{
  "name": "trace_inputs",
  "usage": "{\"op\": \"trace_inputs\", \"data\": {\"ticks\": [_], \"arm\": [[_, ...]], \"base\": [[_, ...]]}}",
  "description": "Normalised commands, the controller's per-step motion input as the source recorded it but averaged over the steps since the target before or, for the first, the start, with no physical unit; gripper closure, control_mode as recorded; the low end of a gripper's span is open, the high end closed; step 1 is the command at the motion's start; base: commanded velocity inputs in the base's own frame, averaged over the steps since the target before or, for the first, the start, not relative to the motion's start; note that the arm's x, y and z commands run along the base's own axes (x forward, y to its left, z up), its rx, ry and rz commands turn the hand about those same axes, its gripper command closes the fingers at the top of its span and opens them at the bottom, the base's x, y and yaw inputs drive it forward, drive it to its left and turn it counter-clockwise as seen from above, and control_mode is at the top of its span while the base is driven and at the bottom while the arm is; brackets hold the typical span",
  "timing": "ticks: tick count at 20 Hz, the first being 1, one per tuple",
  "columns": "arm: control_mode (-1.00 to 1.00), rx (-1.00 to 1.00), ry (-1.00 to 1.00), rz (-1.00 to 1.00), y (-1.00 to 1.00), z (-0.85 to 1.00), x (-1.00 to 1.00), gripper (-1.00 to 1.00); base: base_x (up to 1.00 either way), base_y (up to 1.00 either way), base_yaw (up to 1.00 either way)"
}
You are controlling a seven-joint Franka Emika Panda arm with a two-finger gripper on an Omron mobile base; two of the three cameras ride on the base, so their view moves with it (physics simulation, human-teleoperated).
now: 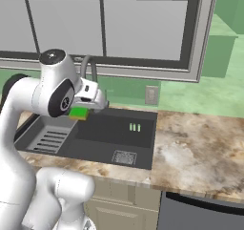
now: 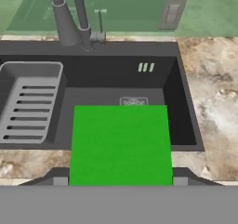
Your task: Pick up the sponge and sponge from the sink, and place them back in the cabinet, and close the cabinet doors.
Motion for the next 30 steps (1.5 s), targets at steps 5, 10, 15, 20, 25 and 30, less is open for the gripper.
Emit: {"op": "trace_inputs", "data": {"ticks": [5, 10, 15, 20, 25, 30], "arm": [[-1.0, 0.0, -0.02, 0.0, 0.0, 0.14, -0.34, 1.0], [-1.0, 0.0, 0.0, 0.0, 0.01, 0.22, -0.19, 1.0], [-1.0, 0.0, 0.0, 0.0, 0.02, 0.2, -0.02, 1.0], [-1.0, 0.0, 0.0, 0.0, 0.04, 0.14, -0.06, 1.0], [-1.0, 0.0, 0.0, 0.0, 0.06, 0.02, -0.09, 1.0], [-1.0, 0.0, 0.0, 0.0, 0.05, 0.0, -0.14, 1.0]], "base": [[0.0, 0.0, 0.0], [0.0, 0.0, 0.0], [0.0, 0.0, 0.0], [0.0, 0.0, 0.0], [0.0, 0.0, 0.0], [0.0, 0.0, 0.0]]}}
